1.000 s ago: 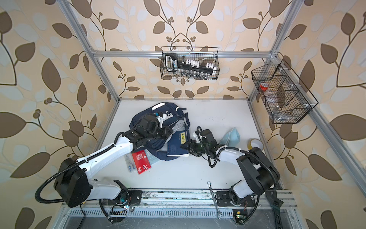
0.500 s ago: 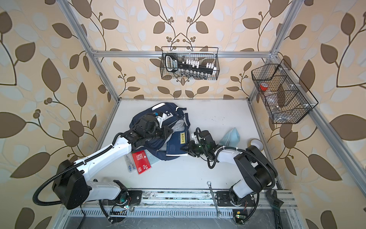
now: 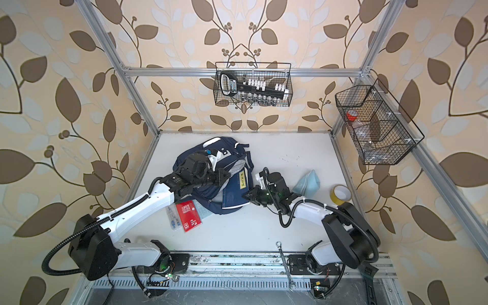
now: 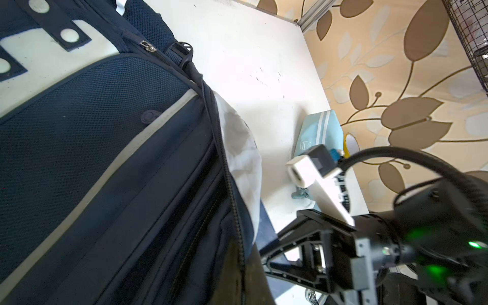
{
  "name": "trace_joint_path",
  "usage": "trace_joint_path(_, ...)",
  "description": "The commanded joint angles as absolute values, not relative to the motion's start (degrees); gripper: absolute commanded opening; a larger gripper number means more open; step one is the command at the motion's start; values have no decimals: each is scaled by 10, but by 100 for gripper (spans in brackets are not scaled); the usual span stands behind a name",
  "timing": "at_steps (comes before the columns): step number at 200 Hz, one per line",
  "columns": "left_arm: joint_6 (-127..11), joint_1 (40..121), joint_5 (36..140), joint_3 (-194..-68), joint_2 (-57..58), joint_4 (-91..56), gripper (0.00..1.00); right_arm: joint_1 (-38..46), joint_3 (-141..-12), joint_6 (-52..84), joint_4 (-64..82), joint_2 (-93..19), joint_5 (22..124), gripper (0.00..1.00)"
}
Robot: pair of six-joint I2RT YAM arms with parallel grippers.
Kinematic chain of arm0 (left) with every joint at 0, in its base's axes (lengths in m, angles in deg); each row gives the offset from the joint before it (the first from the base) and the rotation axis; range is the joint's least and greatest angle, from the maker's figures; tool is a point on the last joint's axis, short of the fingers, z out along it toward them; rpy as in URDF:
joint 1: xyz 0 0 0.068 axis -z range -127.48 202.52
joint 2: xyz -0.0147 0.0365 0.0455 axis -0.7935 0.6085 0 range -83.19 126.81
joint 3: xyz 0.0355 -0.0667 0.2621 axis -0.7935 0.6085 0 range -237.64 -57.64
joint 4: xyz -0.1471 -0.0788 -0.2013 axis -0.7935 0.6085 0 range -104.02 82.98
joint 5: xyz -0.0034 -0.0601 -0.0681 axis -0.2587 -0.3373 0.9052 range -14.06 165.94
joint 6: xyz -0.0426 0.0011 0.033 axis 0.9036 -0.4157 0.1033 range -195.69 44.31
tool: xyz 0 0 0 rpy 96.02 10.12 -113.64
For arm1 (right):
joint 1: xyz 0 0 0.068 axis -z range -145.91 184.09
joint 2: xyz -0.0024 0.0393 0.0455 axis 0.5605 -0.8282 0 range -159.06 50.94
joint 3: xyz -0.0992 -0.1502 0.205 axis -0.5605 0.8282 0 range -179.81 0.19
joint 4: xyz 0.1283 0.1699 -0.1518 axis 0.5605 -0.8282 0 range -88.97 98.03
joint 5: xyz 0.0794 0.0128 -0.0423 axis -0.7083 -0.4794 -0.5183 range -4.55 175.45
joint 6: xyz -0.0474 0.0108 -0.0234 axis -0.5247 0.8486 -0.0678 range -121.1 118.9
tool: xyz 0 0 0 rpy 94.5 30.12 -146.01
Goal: Pack books, pencil case, and school supplies into a backpack
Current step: Place the book in the student bag.
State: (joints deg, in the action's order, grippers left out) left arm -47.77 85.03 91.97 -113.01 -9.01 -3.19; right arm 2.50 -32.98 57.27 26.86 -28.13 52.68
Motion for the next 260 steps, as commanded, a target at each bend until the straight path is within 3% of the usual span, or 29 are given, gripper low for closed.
trace_joint_path(1,-496,849,930,-1149,-130,-81,0,21,-322,537,268,-225,555,0)
trace_joint_path(29,-490,849,935,-1155,-130,-77,0,21,-318,537,274,-200,580,0)
trace_joint_path(64,-476,849,942,-1158,-141,-91,0,21,-343,544,318,-262,584,0)
trace_joint_path(168,-439,855,975,-1161,-121,-127,0,-2,-535,684,469,-554,567,0)
trace_joint_path(210,-432,857,986,-1157,-106,-136,0,-38,-636,672,422,-645,588,0)
trace_joint_path(225,-433,856,982,-1155,-105,-133,0,-41,-621,661,405,-634,610,27)
trace_joint_path(237,-435,857,973,-1154,-105,-126,0,-38,-582,649,399,-605,639,43)
trace_joint_path(260,-436,857,962,-1153,-104,-119,0,-34,-530,596,326,-524,693,57)
